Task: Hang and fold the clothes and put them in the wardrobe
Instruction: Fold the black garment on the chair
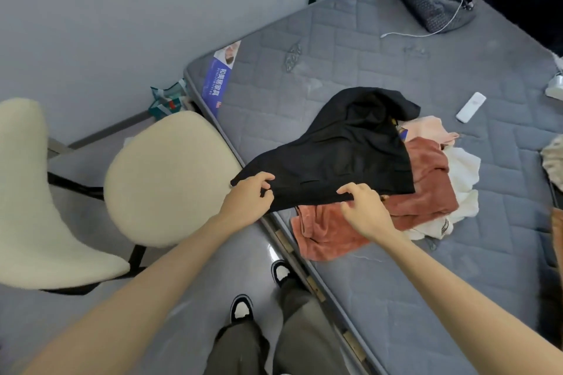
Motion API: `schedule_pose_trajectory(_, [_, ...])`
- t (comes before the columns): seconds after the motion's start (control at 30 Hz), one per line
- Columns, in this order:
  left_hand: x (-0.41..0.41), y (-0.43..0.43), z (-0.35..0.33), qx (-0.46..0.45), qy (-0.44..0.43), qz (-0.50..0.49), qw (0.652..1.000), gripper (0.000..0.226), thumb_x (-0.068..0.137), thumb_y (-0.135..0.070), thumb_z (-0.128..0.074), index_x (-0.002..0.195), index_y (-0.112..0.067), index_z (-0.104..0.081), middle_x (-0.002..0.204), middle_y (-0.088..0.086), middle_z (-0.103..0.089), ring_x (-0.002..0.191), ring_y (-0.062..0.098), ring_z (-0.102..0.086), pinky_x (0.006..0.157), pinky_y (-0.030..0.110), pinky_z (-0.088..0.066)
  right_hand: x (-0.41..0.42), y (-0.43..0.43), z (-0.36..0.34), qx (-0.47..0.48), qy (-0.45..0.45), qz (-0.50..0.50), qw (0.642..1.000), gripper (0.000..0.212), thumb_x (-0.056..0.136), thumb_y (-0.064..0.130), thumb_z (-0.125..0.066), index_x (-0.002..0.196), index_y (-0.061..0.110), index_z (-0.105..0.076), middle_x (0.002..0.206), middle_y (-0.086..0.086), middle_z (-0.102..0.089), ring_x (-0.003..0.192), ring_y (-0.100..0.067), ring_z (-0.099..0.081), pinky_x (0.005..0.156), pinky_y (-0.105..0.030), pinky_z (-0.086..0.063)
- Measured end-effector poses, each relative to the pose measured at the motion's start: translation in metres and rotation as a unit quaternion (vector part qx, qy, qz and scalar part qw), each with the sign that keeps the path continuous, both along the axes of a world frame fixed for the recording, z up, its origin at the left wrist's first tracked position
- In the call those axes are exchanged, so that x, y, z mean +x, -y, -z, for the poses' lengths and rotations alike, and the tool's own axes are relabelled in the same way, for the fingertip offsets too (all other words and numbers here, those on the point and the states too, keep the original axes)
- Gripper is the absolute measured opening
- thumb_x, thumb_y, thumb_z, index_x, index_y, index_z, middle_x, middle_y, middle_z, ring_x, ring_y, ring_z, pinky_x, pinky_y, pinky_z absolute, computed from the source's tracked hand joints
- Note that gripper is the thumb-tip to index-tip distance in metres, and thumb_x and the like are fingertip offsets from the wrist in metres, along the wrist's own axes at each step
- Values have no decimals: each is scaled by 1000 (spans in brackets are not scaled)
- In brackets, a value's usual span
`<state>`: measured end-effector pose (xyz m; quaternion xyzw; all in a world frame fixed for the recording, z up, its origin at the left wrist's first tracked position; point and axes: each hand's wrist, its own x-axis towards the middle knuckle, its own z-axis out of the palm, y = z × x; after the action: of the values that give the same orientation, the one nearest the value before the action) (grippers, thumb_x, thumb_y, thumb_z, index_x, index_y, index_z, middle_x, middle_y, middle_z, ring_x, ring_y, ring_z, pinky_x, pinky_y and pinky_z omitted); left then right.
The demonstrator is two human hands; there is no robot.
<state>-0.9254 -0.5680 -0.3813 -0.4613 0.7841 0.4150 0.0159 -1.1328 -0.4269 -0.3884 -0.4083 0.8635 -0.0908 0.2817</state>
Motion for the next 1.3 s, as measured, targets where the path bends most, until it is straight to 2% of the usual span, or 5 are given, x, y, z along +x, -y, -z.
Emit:
schedule_pose_trajectory(0.33, [-100,-4,152,38,58,-17,997,58,93,-26,-53,147,-25,-30,143,7,-42,121,24,-49,85,32,-45,-88,27,125,121,-63,-110,985,56,89,17,-54,141,26,-37,150,-4,-30,133,-27,-30,106,-42,-32])
schedule_pose_trajectory(0.47, [-125,-16,202,58,89,-4,994,72,90,-31,-58,149,-36,-18,156,6,-18,142,30,-18,103,46,-36,-112,23,167,164,-138,-150,965,77,89,15,-56,150,37,-15,158,-3,-12,143,-36,-12,116,-56,-7])
schedule_pose_trajectory(0.67, [-157,-31,249,13,154,1,988,95,78,-49,-69,148,-46,-4,157,6,0,144,38,3,108,68,-13,-141,23,196,116,-205,-204,950,65,95,35,-51,150,41,-16,151,0,-30,134,-39,-29,115,-58,-11])
schedule_pose_trajectory(1.03, [-149,-10,237,-151,194,13,969,57,90,-6,-49,142,-29,-37,130,3,-50,114,28,-48,110,55,-23,-163,34,174,107,-160,-239,952,54,94,19,-48,146,25,-33,138,-2,-44,108,-30,-50,96,-36,-38])
schedule_pose_trajectory(1.3, [-87,21,153,-191,48,29,980,46,85,-7,-63,126,-25,-50,99,2,-57,89,25,-55,67,33,-40,-133,37,128,6,-103,-184,977,37,90,9,-42,125,21,-47,111,-4,-58,94,-33,-58,63,-36,-37])
